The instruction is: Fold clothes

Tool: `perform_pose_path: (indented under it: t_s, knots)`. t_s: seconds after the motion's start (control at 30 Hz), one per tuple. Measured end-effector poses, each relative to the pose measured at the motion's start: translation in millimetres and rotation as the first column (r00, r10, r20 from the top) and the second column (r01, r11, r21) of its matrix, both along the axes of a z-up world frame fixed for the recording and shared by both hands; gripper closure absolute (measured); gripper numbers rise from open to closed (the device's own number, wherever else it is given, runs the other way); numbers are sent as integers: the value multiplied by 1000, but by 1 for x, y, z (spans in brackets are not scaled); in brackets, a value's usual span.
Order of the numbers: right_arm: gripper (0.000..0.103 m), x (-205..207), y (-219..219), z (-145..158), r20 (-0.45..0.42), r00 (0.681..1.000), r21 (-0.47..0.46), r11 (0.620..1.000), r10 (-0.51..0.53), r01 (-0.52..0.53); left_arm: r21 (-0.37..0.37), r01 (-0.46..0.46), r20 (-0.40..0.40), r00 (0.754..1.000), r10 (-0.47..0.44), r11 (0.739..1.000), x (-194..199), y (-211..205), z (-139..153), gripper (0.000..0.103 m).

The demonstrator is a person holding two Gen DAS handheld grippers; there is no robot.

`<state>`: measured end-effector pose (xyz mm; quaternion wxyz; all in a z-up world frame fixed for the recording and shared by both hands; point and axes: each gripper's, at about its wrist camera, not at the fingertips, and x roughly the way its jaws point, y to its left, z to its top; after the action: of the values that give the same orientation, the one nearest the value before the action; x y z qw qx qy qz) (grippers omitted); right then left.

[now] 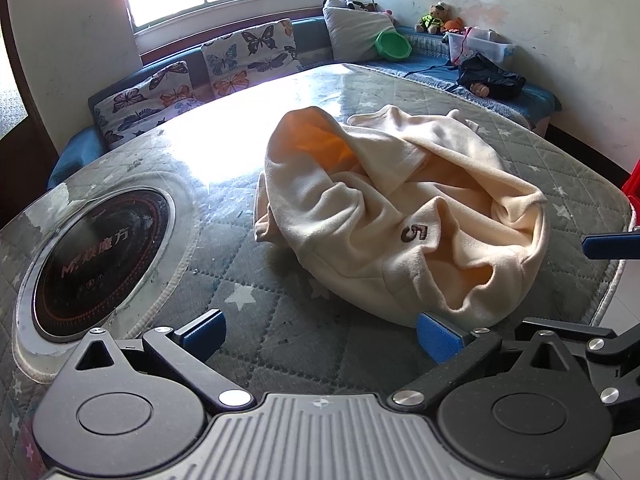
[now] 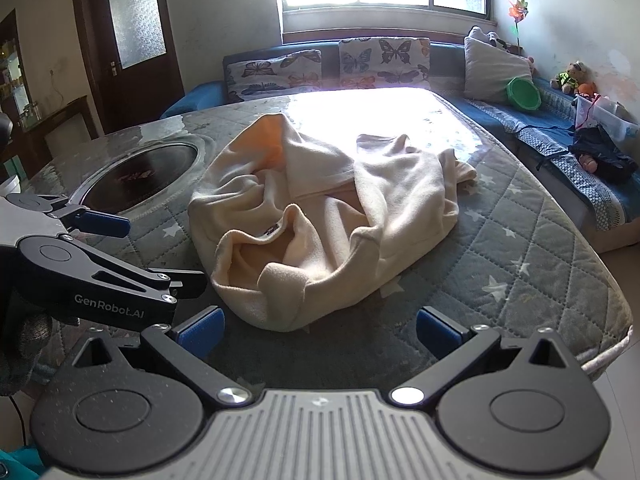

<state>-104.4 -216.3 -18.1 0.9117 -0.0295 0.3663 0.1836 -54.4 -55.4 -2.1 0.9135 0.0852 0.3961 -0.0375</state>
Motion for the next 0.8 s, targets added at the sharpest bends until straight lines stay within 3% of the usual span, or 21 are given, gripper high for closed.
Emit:
perform_pose_path:
  t_s: [0.8]
  knots:
    - [0,22,35,10,-3,1000,2,1000,14,-14,2,-18,-17,1000,18,1000,23,9,10,0]
